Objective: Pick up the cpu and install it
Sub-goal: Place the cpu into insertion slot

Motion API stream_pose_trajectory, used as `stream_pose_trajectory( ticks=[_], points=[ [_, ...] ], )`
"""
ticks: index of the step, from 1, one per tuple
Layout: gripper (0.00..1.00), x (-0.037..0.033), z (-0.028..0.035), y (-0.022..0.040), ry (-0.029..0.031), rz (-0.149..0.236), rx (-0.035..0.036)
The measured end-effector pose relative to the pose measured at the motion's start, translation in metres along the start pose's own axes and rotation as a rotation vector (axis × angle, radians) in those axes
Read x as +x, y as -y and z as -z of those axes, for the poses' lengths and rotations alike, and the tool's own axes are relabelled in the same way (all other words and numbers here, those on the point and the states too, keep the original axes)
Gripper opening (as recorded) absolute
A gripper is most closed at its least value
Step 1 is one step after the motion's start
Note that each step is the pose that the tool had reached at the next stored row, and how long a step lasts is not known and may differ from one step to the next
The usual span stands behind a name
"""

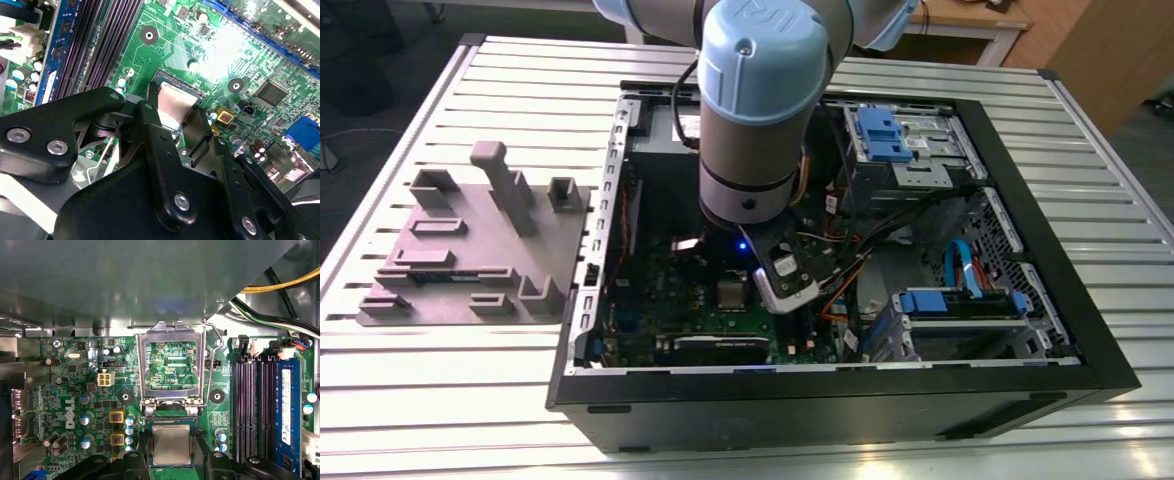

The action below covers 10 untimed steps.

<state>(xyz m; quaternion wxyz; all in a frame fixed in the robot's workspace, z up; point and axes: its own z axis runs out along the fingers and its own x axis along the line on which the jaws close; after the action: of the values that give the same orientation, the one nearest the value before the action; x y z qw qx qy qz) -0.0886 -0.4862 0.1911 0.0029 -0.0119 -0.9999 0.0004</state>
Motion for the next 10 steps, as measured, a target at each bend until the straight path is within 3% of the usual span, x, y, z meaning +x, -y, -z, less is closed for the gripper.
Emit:
stream_pose_trajectory(
  ticks=[6,7,10],
  points=[
    [0.46,0.0,0.0,0.0,0.0001,0.0,0.0003],
    [0.53,0.0,0.0,0.0,0.0001,0.0,0.0003],
    [0.53,0.0,0.0,0.0,0.0001,0.0,0.0005]
  ],
)
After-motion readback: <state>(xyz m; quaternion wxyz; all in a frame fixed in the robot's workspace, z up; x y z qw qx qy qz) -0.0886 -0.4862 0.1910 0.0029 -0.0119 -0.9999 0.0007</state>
